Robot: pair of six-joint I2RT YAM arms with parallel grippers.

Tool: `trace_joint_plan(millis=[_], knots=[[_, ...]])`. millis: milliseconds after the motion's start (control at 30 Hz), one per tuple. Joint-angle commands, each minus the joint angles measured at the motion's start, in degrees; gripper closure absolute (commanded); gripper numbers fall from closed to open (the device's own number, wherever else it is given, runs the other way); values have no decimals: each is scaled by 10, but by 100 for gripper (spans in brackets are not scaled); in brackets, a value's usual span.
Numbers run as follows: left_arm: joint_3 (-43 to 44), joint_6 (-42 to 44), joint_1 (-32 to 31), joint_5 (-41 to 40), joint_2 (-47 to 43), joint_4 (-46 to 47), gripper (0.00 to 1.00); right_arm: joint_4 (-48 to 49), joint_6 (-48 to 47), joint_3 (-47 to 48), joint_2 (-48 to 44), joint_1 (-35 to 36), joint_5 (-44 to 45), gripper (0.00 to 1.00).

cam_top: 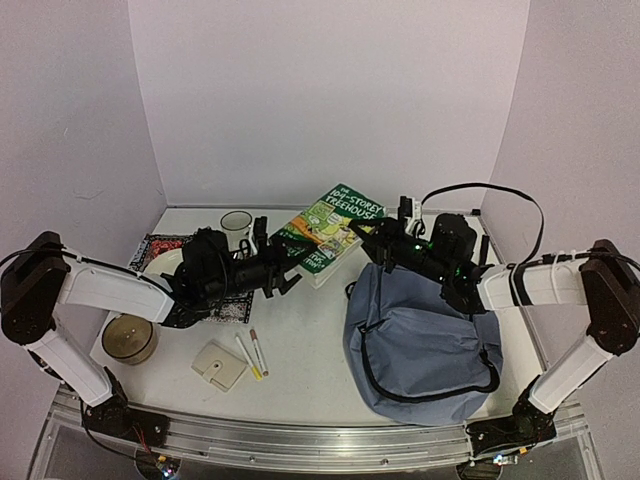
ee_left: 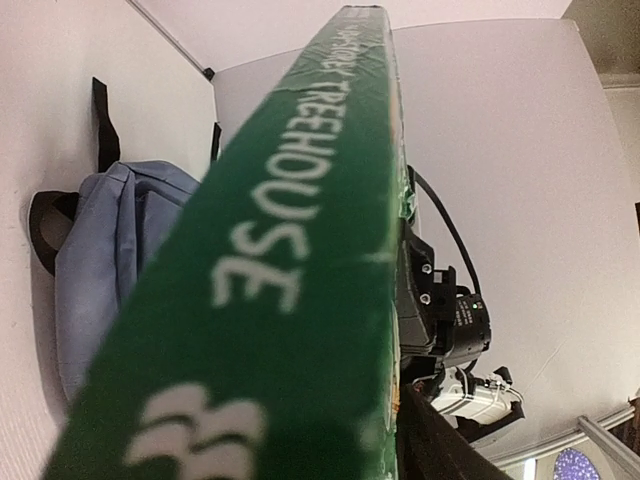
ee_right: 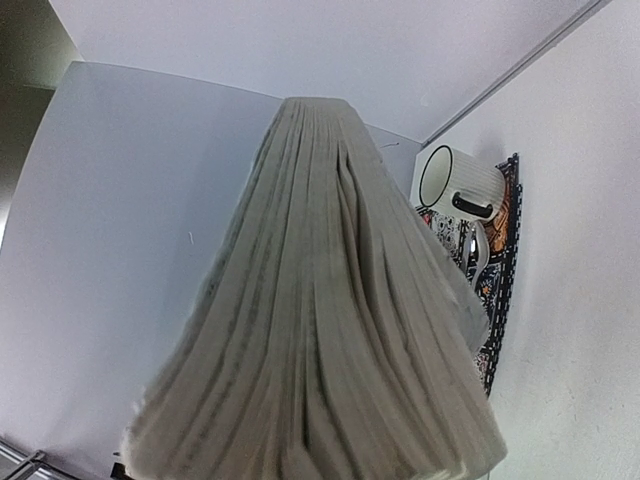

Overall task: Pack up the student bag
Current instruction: Pass from the right arm to the left

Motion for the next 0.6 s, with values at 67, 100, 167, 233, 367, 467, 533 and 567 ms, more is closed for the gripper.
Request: trace_joint_plan(millis=[67,100,167,233,367,467,533,567], knots=[[16,-34,-4,5,-12,75,58,125,3,10,6,7,37,100],[15,-32,-4,6,-15,77,65,125,1,13,11,7,34,100],[10,-26,-4,-1,-23,78,79,125,-7,17,20,7,24,99],[-4,-17,-2,-19,-34,77,94,118,-16,11,20,8,17,91],[-31,-15,21,-27,-39,77,100,7,-73,5,-2,8,-11,77],[-49,-16,40,-24,-37,77,100,-177,-156,20,-39,7,-20,58],[-56,-10,49,-24,-40,77,100,-293,-209,35,-65,7,-6,48],[-59,-6,53,-23,-42,77,100,-359,-237,43,-77,7,4,44]])
